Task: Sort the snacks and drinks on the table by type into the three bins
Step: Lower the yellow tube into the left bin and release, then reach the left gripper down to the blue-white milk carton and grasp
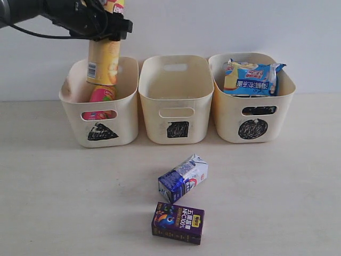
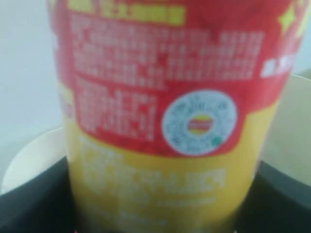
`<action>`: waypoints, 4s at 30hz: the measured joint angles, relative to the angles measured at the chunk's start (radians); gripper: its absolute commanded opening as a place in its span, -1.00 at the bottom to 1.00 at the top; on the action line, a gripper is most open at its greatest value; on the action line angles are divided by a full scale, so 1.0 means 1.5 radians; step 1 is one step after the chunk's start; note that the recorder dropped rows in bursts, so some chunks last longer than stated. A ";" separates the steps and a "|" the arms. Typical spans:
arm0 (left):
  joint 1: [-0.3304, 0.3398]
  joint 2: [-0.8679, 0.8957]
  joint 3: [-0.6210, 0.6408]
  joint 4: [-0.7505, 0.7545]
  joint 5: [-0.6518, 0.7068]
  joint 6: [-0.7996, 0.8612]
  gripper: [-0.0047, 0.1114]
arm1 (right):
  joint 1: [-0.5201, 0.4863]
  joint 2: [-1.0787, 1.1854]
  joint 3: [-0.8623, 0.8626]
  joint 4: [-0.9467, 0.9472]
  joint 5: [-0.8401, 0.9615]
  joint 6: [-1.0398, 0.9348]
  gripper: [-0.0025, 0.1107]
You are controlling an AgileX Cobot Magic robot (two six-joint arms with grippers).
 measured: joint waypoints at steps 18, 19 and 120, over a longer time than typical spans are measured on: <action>0.000 0.082 0.000 -0.005 -0.066 -0.024 -0.38 | 0.000 0.000 0.000 0.000 0.000 0.000 -0.96; 0.000 0.084 0.000 -0.005 -0.065 -0.024 -0.16 | 0.000 0.000 0.000 0.000 0.000 0.000 -0.96; -0.248 -0.172 0.399 -0.345 0.219 0.510 0.78 | 0.000 0.000 0.000 0.000 0.000 0.000 -0.96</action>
